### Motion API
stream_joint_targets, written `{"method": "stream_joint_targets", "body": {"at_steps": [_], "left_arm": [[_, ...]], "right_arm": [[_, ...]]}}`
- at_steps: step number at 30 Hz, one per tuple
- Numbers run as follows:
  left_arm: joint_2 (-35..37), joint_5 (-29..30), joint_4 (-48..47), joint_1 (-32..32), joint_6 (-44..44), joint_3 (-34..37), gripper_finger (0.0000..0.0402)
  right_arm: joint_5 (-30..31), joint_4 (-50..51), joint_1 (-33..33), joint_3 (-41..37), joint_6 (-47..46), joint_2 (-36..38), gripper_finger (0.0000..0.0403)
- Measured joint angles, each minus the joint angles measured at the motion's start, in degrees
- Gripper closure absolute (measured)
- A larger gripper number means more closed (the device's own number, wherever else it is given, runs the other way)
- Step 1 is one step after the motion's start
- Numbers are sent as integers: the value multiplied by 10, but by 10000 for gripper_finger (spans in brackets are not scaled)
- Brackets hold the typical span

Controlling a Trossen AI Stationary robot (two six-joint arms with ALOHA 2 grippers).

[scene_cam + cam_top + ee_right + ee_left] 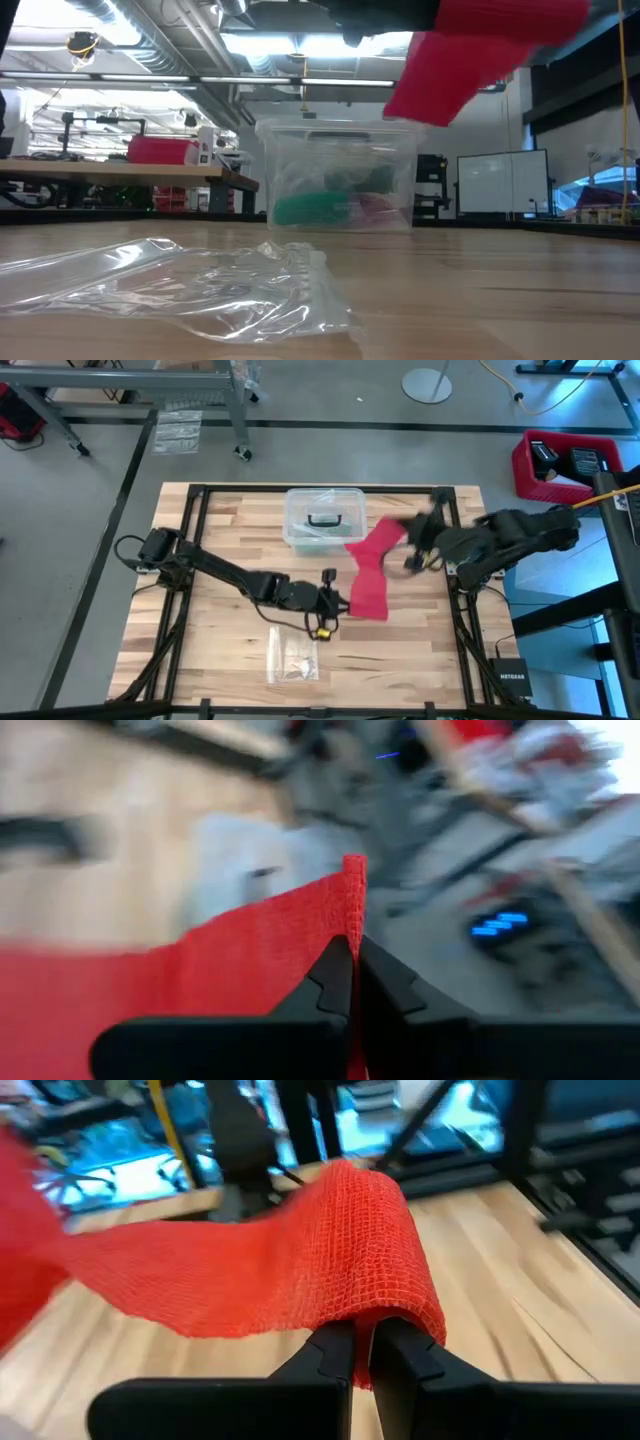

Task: Roll bandage
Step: Roll the red bandage

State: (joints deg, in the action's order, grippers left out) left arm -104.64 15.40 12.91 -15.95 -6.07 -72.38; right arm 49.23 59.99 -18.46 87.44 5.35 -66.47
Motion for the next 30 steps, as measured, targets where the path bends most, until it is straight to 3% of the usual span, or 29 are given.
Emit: {"method": "stream_joint_targets", "body": {"at_steps": [3, 6, 10, 15, 19, 24, 30], "left_arm": [[0, 0, -30, -20, 2, 0, 391], [-1, 0, -55, -38, 14, 0, 391], [-2, 0, -75, -57, 31, 0, 391], [-2, 0, -57, -73, 32, 0, 391], [6, 1, -40, -83, 38, -5, 391], [36, 1, -68, -93, 42, -35, 391], [77, 0, -149, -81, 43, -67, 391]], "right_arm": [[48, 8, 27, 57, 45, 2, 397], [57, 6, 63, 101, 85, 4, 397], [44, 6, 113, 127, 99, 4, 394], [-4, 14, 154, 127, 40, 0, 378], [-74, 75, 173, 127, -25, -10, 317], [-95, 173, 174, 127, -90, -17, 213], [-233, 278, 174, 127, -178, -17, 133]]}}
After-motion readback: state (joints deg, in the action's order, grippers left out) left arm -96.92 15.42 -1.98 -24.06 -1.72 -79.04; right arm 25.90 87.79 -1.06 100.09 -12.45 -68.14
